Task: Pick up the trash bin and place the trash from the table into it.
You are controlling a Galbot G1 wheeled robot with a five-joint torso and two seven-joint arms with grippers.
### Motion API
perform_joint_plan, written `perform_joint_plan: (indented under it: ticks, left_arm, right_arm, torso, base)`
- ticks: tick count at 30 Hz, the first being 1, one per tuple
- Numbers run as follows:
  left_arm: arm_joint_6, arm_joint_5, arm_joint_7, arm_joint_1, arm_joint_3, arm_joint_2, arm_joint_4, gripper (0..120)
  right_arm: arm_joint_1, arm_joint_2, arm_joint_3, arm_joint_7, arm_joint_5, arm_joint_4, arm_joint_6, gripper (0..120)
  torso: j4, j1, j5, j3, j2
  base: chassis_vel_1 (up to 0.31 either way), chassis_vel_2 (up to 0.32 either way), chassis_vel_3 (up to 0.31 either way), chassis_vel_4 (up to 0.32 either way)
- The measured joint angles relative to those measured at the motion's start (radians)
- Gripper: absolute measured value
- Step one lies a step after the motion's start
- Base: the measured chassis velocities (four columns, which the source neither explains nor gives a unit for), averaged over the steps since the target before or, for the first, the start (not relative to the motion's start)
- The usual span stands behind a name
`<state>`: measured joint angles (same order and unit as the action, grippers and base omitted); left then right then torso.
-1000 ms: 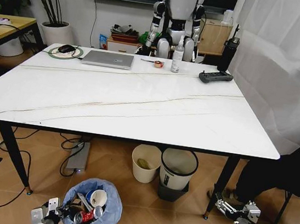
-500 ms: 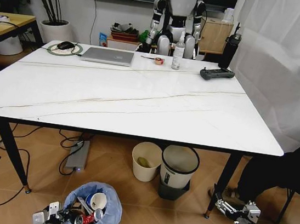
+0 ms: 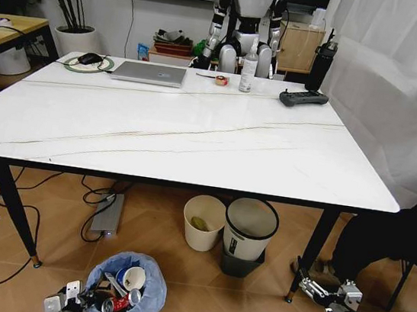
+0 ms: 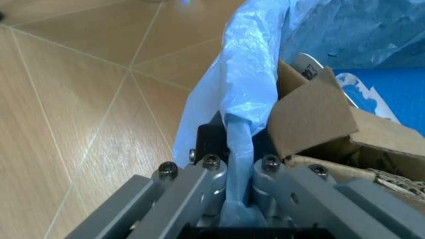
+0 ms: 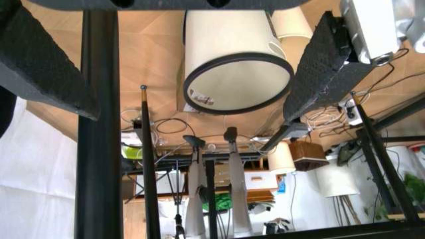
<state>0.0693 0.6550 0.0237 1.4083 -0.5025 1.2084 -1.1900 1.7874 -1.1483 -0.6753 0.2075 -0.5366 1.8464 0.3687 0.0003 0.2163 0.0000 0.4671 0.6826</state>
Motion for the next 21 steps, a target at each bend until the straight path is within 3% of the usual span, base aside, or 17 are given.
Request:
perform_joint_plan:
  ticks: [11,14,18,21]
  left_arm:
    - [-0.022,-0.007,0.019,-0.059,-0.002,0.019,0.106,0]
    - [-0.023,-0.003,0.023,-0.064,-0.002,0.02,0.11,6]
    - [-0.024,0.001,0.026,-0.067,-0.004,0.024,0.111,26]
    - [-0.026,0.001,0.027,-0.067,-0.006,0.026,0.111,31]
  right_arm:
    - [0.0,0.0,0.0,0.0,0.0,0.0,0.0,100]
    - [0.0,0.0,0.0,0.0,0.0,0.0,0.0,100]
    - [0.0,0.0,0.0,0.0,0.0,0.0,0.0,100]
    - [0.0,0.0,0.0,0.0,0.0,0.0,0.0,100]
  torso:
    - [-0.0001,0.002,0.0,0.003,0.005]
    - [-0.0001,0.002,0.0,0.003,0.006]
    - [0.0,0.003,0.0,0.004,0.007]
    - [-0.0001,0.003,0.0,0.004,0.008]
  base:
    - [0.0,0.0,0.0,0.0]
    - [0.0,0.0,0.0,0.0]
    - [0.0,0.0,0.0,0.0]
    - [0.0,0.0,0.0,0.0]
